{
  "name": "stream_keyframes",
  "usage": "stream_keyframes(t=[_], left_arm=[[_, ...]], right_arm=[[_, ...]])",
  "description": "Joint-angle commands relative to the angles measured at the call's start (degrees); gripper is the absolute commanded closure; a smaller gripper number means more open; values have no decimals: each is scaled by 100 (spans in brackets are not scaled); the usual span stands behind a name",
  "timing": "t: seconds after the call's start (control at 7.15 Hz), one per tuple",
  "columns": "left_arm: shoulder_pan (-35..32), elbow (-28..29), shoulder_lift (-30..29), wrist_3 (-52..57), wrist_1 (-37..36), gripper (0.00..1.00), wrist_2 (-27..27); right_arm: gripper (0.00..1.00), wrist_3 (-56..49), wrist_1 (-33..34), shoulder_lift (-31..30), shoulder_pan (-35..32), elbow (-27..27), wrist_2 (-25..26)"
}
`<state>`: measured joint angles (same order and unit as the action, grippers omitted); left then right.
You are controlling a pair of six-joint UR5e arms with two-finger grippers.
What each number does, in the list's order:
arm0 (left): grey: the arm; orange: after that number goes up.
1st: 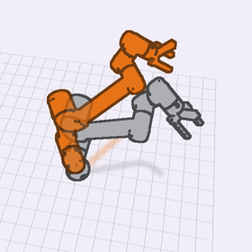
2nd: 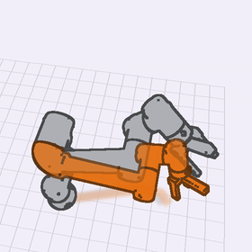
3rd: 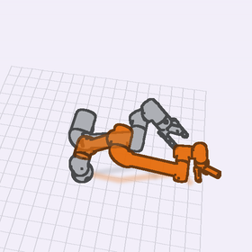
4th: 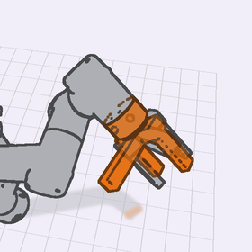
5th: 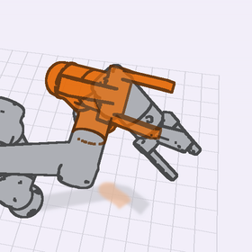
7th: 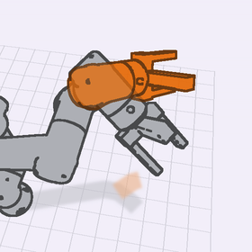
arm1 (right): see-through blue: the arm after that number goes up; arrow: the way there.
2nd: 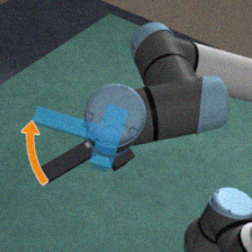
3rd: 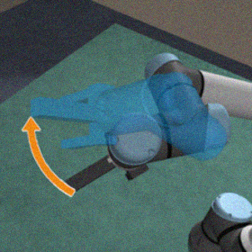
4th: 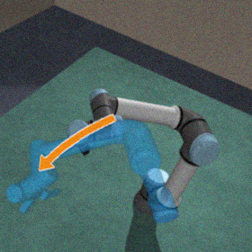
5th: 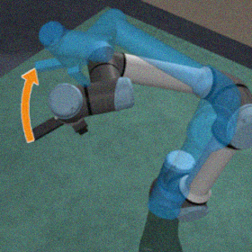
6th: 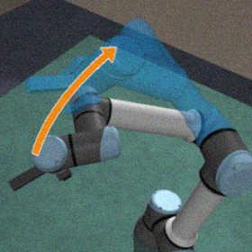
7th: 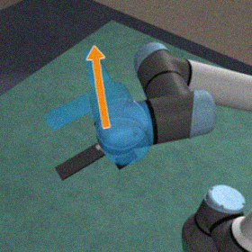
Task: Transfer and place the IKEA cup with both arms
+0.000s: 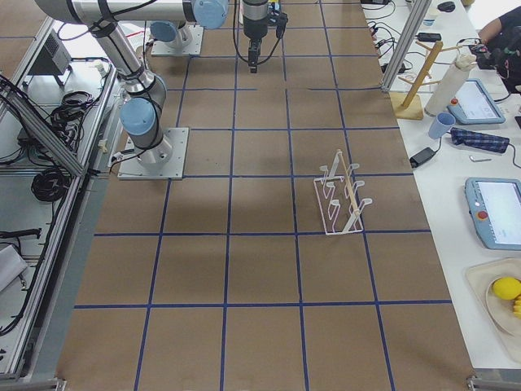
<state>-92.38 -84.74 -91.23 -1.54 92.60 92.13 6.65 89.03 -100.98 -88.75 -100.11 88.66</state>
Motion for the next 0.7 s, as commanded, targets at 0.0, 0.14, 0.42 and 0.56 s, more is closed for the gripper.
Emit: stream_keyframes(t=[0.0, 0.14, 0.42, 0.56], left_arm=[[18, 353, -307, 5, 48, 0, -71], [-8, 23, -107, 14, 56, 0, -90], [18, -480, 350, 416, 109, 0, -29], [27, -717, 578, 418, 109, 0, -37]], right_arm=[[0, -6, 0, -1, 24, 0, 11], [0, -6, -17, -18, 24, 0, 46], [0, -6, -17, -62, -2, 0, 2], [0, -6, -9, -62, -2, 0, -7]])
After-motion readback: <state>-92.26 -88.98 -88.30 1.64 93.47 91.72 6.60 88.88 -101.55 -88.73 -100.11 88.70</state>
